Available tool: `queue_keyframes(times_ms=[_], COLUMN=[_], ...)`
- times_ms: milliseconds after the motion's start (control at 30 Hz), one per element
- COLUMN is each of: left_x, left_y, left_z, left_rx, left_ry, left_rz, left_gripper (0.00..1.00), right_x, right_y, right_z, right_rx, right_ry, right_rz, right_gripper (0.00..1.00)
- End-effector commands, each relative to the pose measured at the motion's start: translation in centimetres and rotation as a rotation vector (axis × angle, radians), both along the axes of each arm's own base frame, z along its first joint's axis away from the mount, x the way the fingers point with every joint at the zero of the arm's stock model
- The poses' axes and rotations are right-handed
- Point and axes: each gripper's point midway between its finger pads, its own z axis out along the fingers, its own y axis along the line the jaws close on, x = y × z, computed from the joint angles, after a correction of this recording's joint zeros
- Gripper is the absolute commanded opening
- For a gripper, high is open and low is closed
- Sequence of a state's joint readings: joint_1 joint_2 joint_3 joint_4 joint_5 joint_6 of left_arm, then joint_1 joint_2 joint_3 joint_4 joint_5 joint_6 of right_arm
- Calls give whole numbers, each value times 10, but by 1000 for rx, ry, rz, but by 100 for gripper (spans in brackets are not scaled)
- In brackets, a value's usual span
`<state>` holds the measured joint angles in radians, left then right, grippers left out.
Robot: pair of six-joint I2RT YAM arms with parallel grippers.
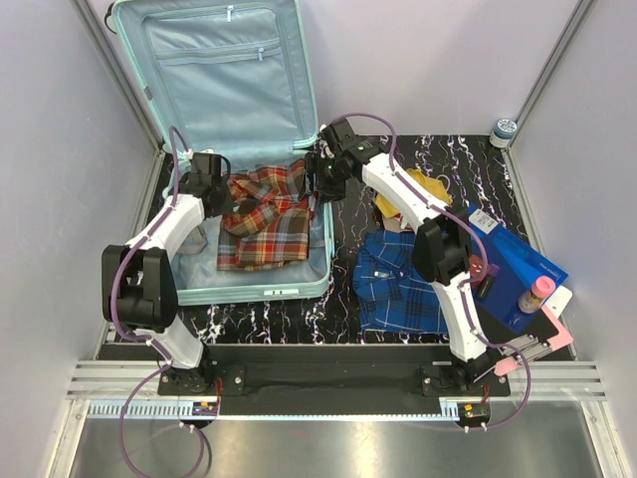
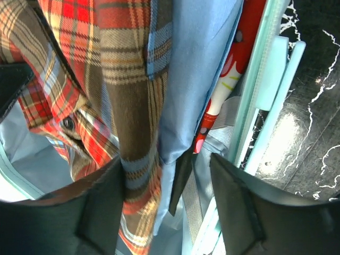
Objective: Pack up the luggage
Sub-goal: Place the clothes in the luggage.
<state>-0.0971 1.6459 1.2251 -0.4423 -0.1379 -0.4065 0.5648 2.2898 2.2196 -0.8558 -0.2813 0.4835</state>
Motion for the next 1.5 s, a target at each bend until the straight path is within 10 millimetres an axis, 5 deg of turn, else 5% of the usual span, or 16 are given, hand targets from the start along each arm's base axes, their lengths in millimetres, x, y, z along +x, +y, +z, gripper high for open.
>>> queue_keyframes(times_ms=[0,300,700,1067,1133,1200,1233,1467], left_x=[17,15,6,-4,-6,-11,-12,-26], left_y=[31,13,-26,-45,-46,-45,-45,-41], left_z=[25,24,13,8,13,15,18,51], left_rx=[95,11,-68,-113,-121,-124,-123,-125], left_ry=[-85,-99,-94,-92,-106,-111,-119,-199], left_rz=[80,29,-48,-82,-87,-87,-89,-86], left_gripper=[0,0,0,0,9,29,54,75], right_x=[-1,-5,-23,-13,-9,-5,-5,-3], right_y=[-39,-36,22,34,36,37,38,34], right_z=[33,86,94,44,25,10,4,-19], right_rx=[-104,-46,38,-12,-32,-47,-53,-97], right_ry=[-65,-163,-184,-121,-96,-77,-67,-34], right_rz=[-45,-39,108,109,105,92,91,68], right_gripper=[71,71,64,63,63,63,63,64])
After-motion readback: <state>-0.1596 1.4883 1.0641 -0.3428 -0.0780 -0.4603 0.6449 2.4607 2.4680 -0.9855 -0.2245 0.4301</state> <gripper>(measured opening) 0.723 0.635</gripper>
